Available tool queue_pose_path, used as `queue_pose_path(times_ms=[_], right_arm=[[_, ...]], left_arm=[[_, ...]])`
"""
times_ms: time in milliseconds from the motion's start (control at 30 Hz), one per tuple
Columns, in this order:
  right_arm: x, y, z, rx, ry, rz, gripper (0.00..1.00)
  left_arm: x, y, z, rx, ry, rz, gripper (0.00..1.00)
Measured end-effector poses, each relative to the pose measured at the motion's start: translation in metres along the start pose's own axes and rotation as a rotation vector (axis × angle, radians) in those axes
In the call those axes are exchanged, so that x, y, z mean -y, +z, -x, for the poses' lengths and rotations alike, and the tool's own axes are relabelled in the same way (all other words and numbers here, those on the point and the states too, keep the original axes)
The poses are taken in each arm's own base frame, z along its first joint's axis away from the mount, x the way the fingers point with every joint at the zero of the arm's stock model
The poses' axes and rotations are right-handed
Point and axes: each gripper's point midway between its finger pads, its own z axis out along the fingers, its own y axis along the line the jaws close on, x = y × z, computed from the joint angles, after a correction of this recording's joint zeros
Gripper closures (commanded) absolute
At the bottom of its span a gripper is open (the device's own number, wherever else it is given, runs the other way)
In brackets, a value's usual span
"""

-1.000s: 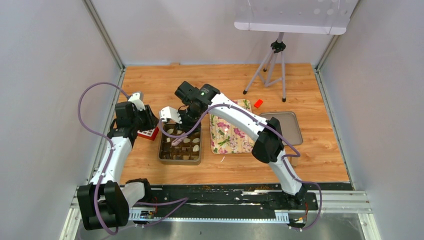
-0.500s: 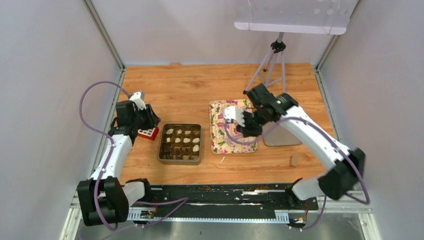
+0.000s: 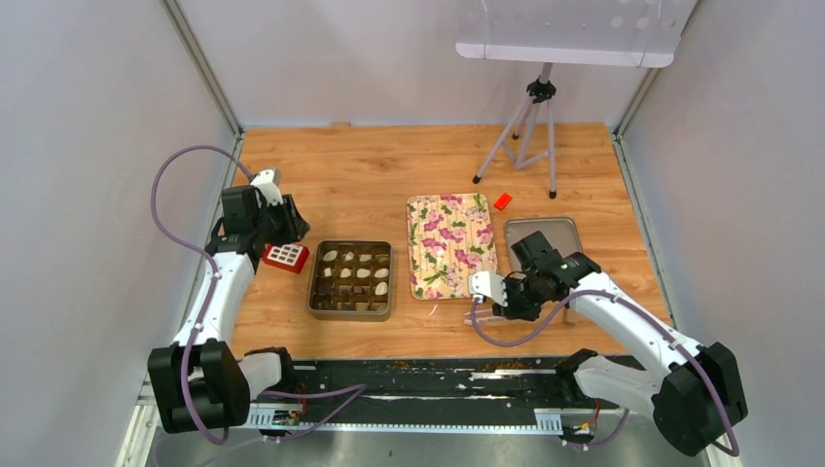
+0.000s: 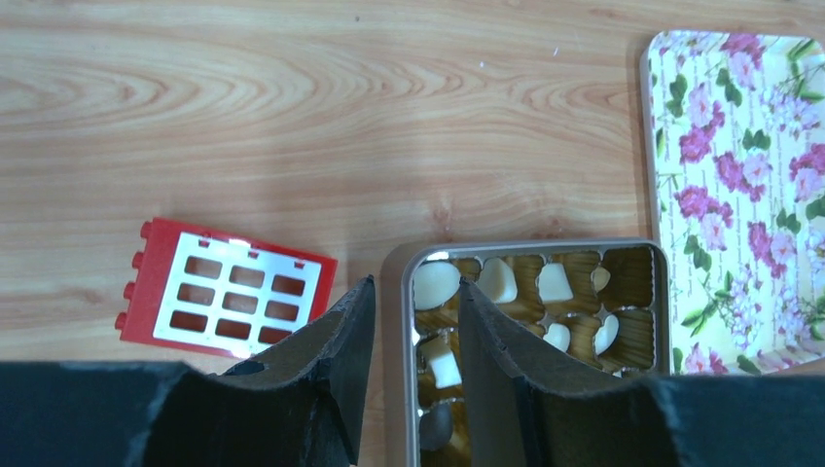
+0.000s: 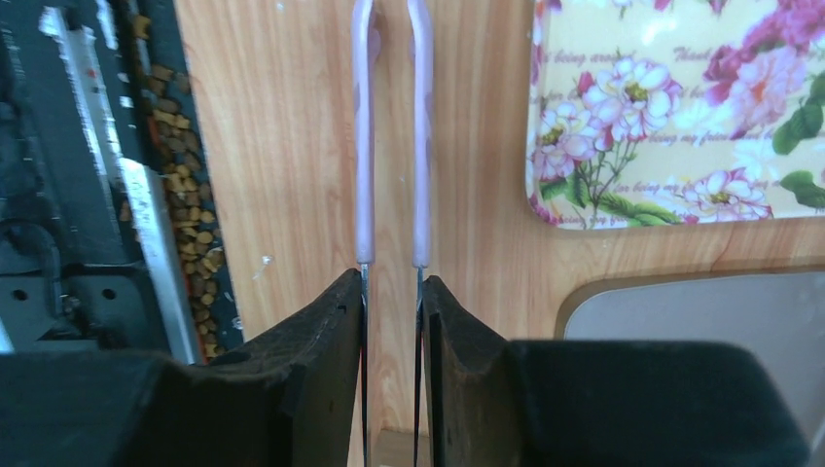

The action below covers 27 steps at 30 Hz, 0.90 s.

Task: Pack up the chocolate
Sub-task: Place the clamp at the center of the board.

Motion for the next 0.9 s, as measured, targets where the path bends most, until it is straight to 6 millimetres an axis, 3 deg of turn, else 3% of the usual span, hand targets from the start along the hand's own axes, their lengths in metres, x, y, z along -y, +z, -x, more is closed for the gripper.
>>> queue_pose_path(times_ms=[100,233,367,467,633,767,900], right_arm=[[0.005,0.006,-0.008,-0.004,-0.010,-0.030,0.67],[0.002,0.013,-0.025,-0.031,-0.021,-0.031,0.51],[-0.005,0.005,-0.035,-0.032,0.018,0.027,0.44],[0.013,-0.014,-0.029,0.013,0.087,0.025,0.45],[0.070,-0.037,-0.036,0.046,0.211,-0.062,0.62],[0.097,-0.025,-0.060,-0.013,0.275,-0.061,0.65],[0.102,-0.010,-0.079,-0.074,0.265,-0.020,0.64]], left_arm=[[-0.001,-0.002,-0.009,-0.035,-0.011,0.008,0.51],[-0.001,-0.006,-0.028,-0.114,-0.034,0.009,0.34],[0.010,-0.013,-0.054,-0.236,-0.067,-0.052,0.26],[0.016,-0.016,-0.059,-0.284,-0.097,-0.077,0.26],[0.017,-0.010,-0.080,-0.374,-0.190,-0.081,0.28],[0.017,-0.010,-0.104,-0.454,-0.259,-0.067,0.28],[0.016,-0.009,-0.109,-0.476,-0.282,-0.059,0.28]])
